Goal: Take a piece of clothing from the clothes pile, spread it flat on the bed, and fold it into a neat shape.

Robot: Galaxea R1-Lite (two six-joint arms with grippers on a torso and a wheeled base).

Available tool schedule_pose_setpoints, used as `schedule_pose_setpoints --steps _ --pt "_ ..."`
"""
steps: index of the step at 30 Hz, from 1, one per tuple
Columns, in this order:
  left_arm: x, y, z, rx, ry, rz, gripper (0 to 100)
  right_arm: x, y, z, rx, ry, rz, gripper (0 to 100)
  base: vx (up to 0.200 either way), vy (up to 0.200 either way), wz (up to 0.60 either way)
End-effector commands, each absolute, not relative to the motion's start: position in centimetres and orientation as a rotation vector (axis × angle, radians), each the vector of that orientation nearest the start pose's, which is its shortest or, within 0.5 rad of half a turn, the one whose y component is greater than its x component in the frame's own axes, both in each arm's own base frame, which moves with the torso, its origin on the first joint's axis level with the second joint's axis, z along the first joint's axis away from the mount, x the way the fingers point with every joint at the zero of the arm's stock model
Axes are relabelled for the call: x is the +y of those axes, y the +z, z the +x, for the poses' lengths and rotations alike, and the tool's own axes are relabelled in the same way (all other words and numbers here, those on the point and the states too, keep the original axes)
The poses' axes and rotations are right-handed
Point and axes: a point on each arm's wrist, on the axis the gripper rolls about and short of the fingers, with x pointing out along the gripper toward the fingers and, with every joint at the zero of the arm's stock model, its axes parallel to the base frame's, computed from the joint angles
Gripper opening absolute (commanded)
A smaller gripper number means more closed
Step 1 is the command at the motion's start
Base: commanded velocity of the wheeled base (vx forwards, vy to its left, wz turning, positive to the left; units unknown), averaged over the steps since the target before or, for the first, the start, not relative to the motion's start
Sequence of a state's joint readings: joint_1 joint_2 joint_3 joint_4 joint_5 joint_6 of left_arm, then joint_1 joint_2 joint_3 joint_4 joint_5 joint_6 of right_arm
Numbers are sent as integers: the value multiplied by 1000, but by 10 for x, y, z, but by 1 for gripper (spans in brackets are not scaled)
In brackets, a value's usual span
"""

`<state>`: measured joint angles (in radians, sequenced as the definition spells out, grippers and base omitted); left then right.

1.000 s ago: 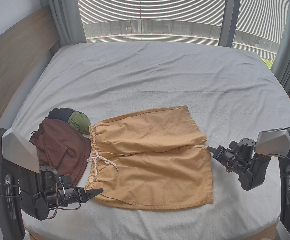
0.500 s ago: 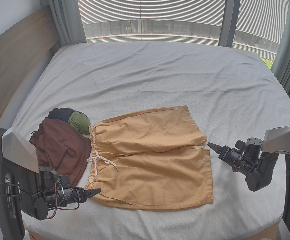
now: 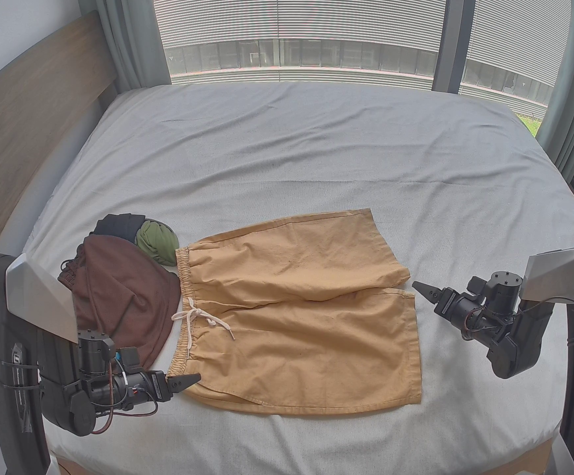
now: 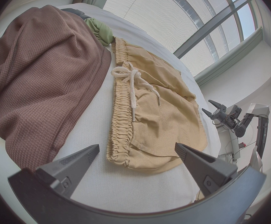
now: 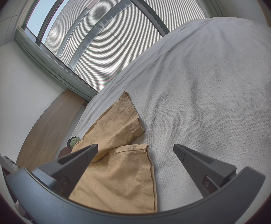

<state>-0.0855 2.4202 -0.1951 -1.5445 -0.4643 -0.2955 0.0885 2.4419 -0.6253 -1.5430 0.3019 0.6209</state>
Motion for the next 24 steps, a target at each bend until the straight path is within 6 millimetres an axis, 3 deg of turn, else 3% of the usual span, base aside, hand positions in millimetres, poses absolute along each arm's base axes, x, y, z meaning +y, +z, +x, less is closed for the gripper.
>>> schedule_pose_setpoints --steps 1,2,3,8,14,17,24 --pt "-32 -50 255 753 -426 -407 100 38 -23 355 390 290 637 100 0 0 0" --pt "-32 -50 256 748 -427 -407 100 39 -23 355 390 292 637 100 0 0 0" --pt "-32 -50 256 749 -427 -408 0 39 -23 355 390 292 637 100 0 0 0" --pt "-32 -50 258 746 -425 -415 0 39 -26 346 420 290 592 100 0 0 0" --pt "-32 -50 258 743 -424 -416 0 40 -31 306 531 310 446 100 0 0 0" --pt "-32 -49 259 740 -425 -414 0 45 -36 274 638 333 372 100 0 0 0" --pt "-33 -49 258 742 -430 -413 0 42 -52 238 816 340 371 100 0 0 0"
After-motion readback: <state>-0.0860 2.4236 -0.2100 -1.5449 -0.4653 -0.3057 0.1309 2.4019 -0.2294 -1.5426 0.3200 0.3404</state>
